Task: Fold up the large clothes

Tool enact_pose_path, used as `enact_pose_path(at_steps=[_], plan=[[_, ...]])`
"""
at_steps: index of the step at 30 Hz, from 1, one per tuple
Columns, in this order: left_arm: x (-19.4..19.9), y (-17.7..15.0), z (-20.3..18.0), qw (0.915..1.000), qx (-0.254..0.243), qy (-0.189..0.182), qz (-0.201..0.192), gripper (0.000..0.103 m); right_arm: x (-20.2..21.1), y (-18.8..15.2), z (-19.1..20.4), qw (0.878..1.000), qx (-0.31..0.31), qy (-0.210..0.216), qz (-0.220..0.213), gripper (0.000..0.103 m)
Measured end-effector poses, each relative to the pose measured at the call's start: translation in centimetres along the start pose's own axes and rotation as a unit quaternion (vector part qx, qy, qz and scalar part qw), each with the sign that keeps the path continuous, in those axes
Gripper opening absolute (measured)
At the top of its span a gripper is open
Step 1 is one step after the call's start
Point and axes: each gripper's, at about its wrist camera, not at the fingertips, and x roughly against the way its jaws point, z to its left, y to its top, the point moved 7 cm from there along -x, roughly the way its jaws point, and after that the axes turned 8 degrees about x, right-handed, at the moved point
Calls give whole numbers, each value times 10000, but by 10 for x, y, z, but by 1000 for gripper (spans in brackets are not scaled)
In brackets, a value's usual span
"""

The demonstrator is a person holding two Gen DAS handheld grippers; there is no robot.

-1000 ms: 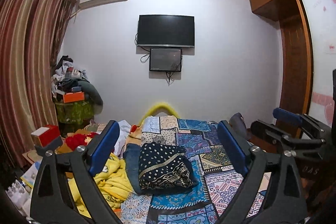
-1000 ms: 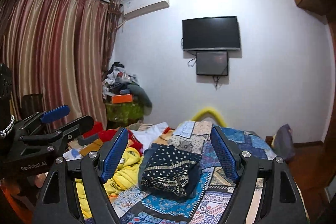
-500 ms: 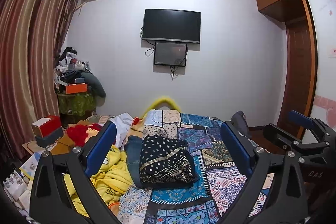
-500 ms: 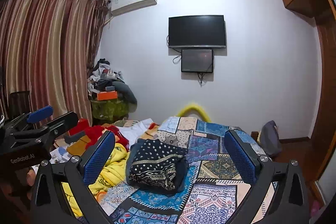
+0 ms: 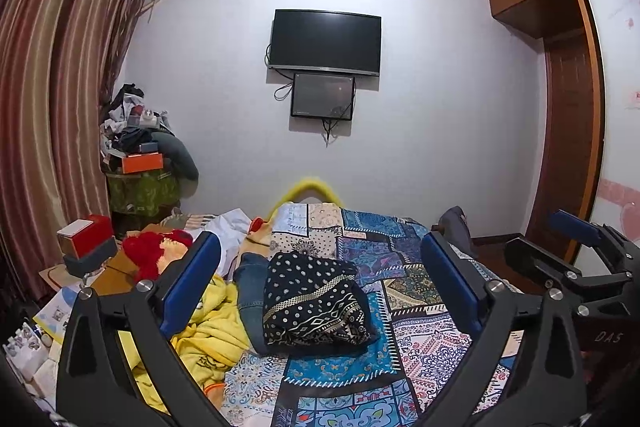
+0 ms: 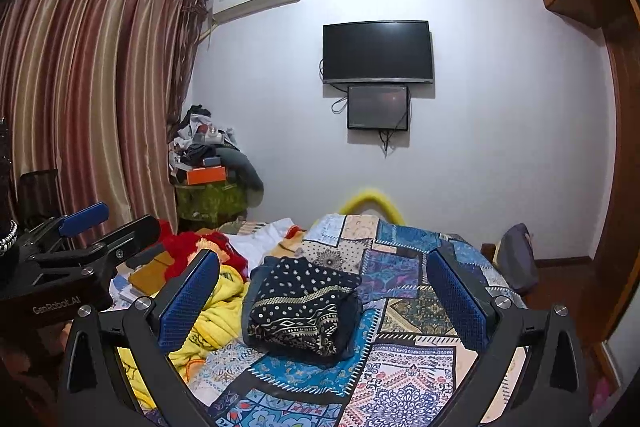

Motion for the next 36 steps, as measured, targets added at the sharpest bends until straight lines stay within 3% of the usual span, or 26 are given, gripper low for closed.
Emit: enact_pose_path(at_steps=[36], plan=[[-15, -9, -24, 9980, -379, -400, 308, 101, -4, -7, -29, 9983, -559, -128, 54, 103]])
